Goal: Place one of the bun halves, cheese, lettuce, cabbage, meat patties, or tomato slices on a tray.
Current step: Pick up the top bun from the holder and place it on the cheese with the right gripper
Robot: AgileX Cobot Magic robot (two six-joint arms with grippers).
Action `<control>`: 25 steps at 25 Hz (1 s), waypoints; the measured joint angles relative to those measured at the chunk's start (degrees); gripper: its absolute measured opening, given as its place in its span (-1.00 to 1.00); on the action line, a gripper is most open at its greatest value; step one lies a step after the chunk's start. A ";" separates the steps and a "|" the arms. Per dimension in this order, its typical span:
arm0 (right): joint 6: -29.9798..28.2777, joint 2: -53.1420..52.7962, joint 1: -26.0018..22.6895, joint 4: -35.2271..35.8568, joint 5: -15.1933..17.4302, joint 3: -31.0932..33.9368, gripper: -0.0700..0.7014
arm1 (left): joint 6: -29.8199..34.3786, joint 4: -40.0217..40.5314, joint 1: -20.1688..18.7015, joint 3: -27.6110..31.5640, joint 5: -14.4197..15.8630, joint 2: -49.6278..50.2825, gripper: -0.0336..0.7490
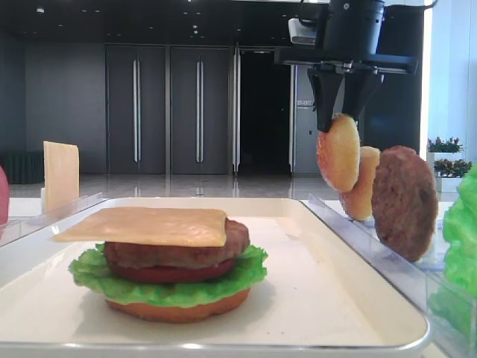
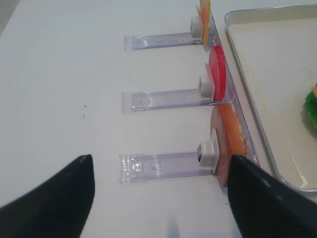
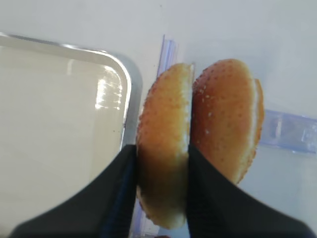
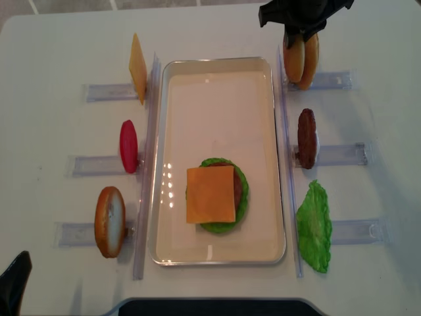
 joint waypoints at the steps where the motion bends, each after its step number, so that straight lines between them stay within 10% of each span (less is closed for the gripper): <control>1: -0.05 -0.40 0.00 0.08 0.15 -0.03 -0.22 | 0.00 0.00 0.00 0.00 0.00 0.00 0.72; 25: -1.06 -9.08 0.00 0.08 0.99 -0.59 -0.26 | 0.00 -0.10 0.00 0.00 0.00 0.00 0.72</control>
